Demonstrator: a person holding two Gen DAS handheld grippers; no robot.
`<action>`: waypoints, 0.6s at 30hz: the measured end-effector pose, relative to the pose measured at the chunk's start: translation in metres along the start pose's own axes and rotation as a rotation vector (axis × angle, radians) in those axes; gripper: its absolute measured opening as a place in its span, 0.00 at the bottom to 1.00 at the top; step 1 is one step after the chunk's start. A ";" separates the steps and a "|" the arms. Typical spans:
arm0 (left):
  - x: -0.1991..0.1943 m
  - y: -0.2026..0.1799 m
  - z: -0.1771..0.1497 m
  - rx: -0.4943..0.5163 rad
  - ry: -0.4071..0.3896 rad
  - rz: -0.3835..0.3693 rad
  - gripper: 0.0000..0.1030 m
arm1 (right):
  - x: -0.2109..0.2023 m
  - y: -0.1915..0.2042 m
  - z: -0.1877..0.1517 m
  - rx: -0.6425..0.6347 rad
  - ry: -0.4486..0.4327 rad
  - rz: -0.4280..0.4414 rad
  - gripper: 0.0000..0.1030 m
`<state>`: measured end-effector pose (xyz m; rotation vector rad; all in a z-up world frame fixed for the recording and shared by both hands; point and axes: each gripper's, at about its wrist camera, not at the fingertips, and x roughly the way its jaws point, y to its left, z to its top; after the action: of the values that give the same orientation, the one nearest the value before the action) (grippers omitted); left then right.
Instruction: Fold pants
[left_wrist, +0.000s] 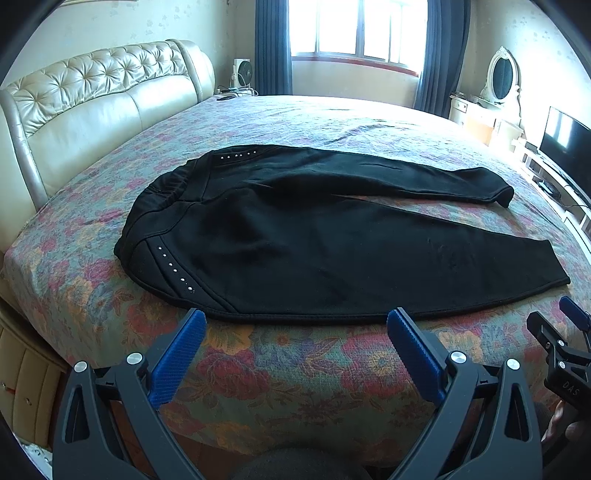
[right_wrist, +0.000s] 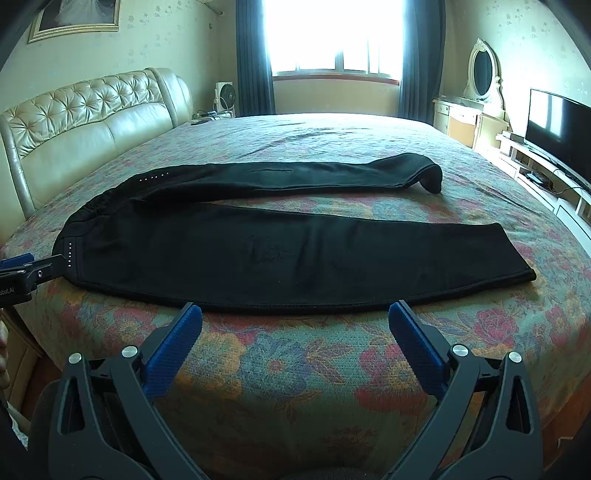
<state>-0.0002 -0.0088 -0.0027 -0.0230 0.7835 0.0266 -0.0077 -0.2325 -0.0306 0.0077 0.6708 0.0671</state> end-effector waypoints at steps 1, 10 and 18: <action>0.000 0.000 0.000 0.001 0.000 0.000 0.95 | 0.000 0.000 0.000 0.001 0.001 -0.001 0.98; 0.001 0.000 0.000 0.003 0.005 -0.003 0.95 | 0.003 -0.002 -0.001 0.010 0.011 0.004 0.98; 0.002 0.001 -0.001 0.005 0.008 -0.009 0.95 | 0.004 -0.002 -0.001 0.011 0.017 0.003 0.98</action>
<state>0.0002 -0.0083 -0.0051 -0.0218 0.7913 0.0155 -0.0050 -0.2344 -0.0338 0.0192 0.6877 0.0666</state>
